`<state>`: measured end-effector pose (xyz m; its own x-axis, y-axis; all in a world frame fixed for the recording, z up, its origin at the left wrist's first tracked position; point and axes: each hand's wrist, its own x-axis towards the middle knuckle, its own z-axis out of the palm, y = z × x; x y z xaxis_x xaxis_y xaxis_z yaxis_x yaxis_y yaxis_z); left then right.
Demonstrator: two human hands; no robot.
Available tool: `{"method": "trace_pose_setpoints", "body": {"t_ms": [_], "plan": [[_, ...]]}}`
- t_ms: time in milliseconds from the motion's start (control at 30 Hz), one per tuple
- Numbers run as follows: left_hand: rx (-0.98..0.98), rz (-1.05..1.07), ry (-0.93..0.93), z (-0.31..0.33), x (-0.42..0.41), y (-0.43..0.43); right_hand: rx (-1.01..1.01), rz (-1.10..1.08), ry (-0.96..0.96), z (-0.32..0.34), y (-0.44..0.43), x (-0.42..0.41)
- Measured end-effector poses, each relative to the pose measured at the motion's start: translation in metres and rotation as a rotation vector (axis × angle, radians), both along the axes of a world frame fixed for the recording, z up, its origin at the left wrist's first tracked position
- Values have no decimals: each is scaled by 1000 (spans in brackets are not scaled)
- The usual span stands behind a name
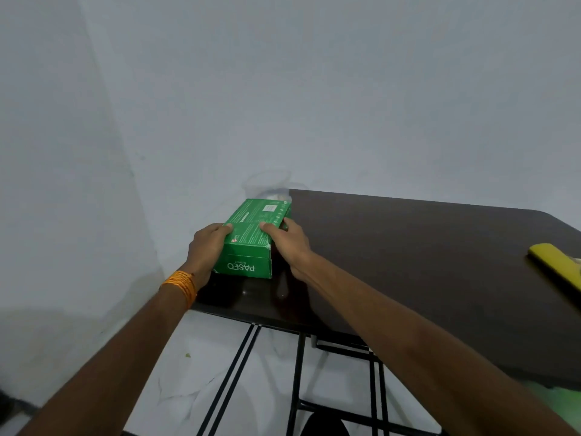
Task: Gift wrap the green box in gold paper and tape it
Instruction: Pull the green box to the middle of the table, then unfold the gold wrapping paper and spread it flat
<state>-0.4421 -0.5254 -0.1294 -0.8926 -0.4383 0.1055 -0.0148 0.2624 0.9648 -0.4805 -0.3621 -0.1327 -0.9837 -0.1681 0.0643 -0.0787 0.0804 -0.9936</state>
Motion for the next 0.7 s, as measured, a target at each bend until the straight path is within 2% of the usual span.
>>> {"method": "trace_pose_setpoints", "body": {"t_ms": [100, 200, 267, 367, 533, 700], "plan": [[-291, 96, 46, 3, 3, 4, -24, 23, -38, 3, 7, 1], [-632, 247, 241, 14, 7, 21, 37, -54, -22, 7, 31, 7], [-705, 223, 361, 24, 5, 47, 109, -123, 21, 15, 62, 14], [-565, 36, 419, 36, -8, 112, 210, -233, 111, 28, 127, 25], [-184, -365, 230, 39, -29, 255, 345, -534, 241, 41, 259, 47], [-120, -605, 195, 27, -20, 399, 512, -886, 313, 30, 391, 80]]}}
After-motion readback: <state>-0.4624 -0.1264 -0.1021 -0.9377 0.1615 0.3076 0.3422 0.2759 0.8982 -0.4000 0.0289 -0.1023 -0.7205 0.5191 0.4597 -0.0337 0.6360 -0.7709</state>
